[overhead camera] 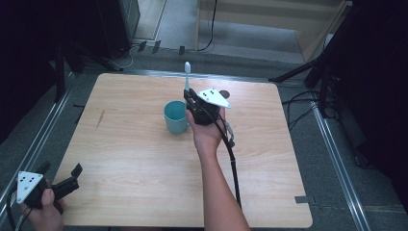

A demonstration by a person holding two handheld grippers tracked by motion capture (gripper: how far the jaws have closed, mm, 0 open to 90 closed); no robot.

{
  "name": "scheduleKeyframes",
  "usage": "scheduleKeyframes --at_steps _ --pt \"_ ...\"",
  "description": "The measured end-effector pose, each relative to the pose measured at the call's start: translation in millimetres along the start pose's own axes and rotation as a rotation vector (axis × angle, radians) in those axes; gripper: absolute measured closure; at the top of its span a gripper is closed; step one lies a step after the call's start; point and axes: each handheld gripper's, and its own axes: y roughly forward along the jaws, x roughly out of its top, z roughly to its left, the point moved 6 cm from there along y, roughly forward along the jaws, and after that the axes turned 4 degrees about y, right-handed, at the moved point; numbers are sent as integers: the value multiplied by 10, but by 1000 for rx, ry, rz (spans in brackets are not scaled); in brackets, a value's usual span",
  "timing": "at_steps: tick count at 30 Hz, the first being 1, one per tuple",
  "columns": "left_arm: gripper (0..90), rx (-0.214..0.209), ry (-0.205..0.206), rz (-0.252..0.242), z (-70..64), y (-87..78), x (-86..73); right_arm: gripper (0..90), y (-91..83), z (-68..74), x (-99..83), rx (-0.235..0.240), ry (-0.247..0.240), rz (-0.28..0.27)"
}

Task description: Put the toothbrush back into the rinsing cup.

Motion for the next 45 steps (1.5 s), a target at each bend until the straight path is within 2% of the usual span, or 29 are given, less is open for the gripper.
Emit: scheduleKeyframes --at_steps 6,15,21,23,26,29,30,32,38,41,44,45 --pt "4 -2 1 0 4 -2 0 800 148 95 -132 13 -4 32" --pt "4 -2 0 1 3 0 0 800 209 131 -364 7 -30 111" --pt "4 1 -4 2 7 0 0 799 221 124 -533 -13 -14 159" --pt "4 0 -1 1 6 -1 0 800 227 108 -598 -22 11 179" --pt "4 0 -1 1 6 -1 0 800 237 87 -670 -35 20 202" --pt "4 0 -1 2 6 0 0 874 241 70 -723 -55 29 229" --pt "4 0 -1 2 6 0 0 863 238 69 -721 -53 48 227" --pt "4 0 0 1 5 0 0 855 235 77 -703 -47 35 215" --pt "4 -1 0 2 5 0 0 824 200 52 -660 -54 44 202" --pt "4 -1 0 1 4 1 0 790 162 11 -621 -63 13 185" --pt "4 -1 2 0 3 1 0 703 77 -66 -549 -68 -10 150" --pt "4 -1 2 1 2 1 0 703 77 -66 -549 -68 -10 150"
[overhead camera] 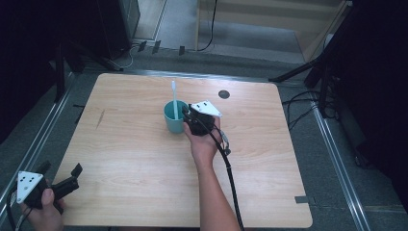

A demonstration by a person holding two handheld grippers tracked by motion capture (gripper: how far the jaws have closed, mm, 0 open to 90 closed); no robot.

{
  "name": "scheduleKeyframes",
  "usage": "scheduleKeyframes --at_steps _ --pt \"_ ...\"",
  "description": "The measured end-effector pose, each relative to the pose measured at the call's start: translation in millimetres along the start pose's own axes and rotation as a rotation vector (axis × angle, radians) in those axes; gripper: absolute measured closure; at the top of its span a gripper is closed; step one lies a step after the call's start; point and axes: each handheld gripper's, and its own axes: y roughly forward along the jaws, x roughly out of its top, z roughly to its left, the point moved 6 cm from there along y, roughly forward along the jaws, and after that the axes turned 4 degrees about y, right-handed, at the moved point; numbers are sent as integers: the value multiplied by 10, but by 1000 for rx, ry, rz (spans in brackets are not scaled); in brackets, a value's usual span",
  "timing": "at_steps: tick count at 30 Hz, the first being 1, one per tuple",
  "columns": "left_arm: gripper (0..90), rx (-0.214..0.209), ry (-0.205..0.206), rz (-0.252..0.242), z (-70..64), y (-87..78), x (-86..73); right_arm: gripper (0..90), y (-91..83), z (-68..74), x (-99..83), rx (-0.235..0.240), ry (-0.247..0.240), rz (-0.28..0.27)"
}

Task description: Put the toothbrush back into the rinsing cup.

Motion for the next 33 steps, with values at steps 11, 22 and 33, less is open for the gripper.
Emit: scheduleKeyframes --at_steps 11,22,33 --pt "4 -1 0 1 -1 1 0 428 -276 -356 17 -39 17 -22" --pt "4 -2 -2 1 -1 1 0 34 -669 -759 -114 -135 23 42" --pt "4 -5 -9 1 4 -2 -1 0 -1107 -1111 -318 -179 36 6"
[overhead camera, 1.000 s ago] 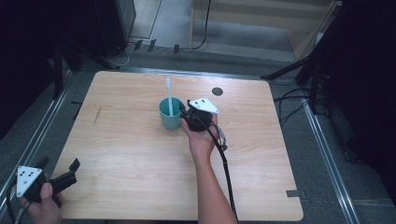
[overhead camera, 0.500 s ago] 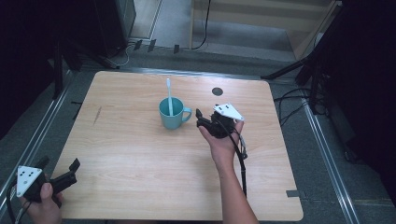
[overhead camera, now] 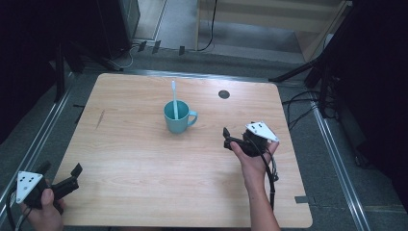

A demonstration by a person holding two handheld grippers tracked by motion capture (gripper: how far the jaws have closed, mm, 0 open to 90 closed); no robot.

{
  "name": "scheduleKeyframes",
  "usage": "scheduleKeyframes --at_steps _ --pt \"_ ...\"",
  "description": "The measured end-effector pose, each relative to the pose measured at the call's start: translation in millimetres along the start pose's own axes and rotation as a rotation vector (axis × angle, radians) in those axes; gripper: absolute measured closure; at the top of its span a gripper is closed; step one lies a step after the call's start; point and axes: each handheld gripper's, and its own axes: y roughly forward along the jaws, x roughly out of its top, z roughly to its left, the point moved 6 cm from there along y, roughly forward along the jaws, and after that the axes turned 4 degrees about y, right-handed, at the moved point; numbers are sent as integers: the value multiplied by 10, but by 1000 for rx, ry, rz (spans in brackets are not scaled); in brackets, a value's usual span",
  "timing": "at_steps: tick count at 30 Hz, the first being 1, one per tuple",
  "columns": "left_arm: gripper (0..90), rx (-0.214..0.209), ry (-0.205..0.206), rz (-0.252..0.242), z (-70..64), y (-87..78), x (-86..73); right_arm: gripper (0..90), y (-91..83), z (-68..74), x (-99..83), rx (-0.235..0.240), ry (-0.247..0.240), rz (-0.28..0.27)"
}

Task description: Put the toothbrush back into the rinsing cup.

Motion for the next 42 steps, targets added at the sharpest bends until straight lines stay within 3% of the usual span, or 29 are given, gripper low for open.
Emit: scheduleKeyframes --at_steps 5,8,9,12,13,16,27,31,38,42 --pt "4 -1 -6 -2 4 -2 1 0 -112 -161 -107 -13 21 -9" --pt "4 -3 -6 -5 0 -4 1 0 -239 -367 -250 -20 49 -12" --pt "4 -3 -6 -5 0 -4 1 0 -239 -367 -250 -20 49 -12" --pt "4 -3 -7 -6 0 -5 1 0 -382 -595 -409 -50 80 -14" --pt "4 -3 -7 -5 -1 -5 0 0 -382 -595 -409 -50 80 -14" --pt "4 -2 3 -3 -6 -5 -1 0 -520 -786 -527 -74 110 -21" --pt "4 0 5 -5 -9 -11 -1 0 -798 -1063 -727 -112 123 -24" --pt "4 0 5 -6 -9 -11 -1 0 -941 -1205 -847 -126 152 -31" --pt "4 -1 13 -8 -23 -13 -1 10 -1037 -1293 -946 -131 171 -33" --pt "4 2 9 -5 -16 -12 -1 23 -1056 -1307 -898 -138 186 -53"
